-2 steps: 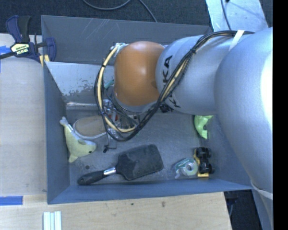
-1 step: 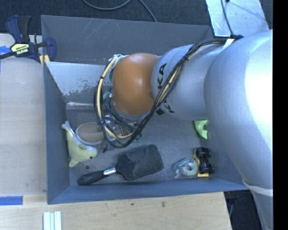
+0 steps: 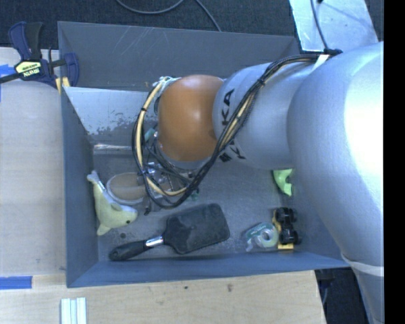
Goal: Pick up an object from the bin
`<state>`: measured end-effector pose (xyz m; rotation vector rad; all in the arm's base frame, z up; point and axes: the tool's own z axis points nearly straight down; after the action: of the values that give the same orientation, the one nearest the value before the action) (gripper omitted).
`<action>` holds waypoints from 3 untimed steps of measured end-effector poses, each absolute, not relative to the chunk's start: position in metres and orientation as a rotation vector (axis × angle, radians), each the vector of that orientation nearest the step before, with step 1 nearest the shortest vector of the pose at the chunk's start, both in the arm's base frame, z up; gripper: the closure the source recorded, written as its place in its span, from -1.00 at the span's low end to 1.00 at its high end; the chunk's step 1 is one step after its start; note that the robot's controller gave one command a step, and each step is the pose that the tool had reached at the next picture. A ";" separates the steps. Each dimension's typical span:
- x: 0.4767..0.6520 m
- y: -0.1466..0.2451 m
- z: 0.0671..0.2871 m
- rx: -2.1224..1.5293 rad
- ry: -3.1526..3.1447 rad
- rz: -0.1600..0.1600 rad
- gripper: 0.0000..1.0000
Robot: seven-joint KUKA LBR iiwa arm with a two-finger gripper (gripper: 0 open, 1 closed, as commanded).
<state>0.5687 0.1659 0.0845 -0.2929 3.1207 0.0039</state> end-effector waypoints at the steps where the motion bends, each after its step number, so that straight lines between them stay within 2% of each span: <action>1: 0.572 0.165 0.100 -0.405 3.113 0.002 1.00; 2: 0.578 0.165 0.114 -0.480 3.104 0.000 1.00; 3: 0.577 0.163 0.113 -0.748 3.036 0.001 1.00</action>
Offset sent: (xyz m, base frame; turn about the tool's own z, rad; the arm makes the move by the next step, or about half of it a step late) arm 0.0514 0.0281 -0.0145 -0.0694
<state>0.5766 0.1630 0.1131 -0.7480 3.0363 0.0012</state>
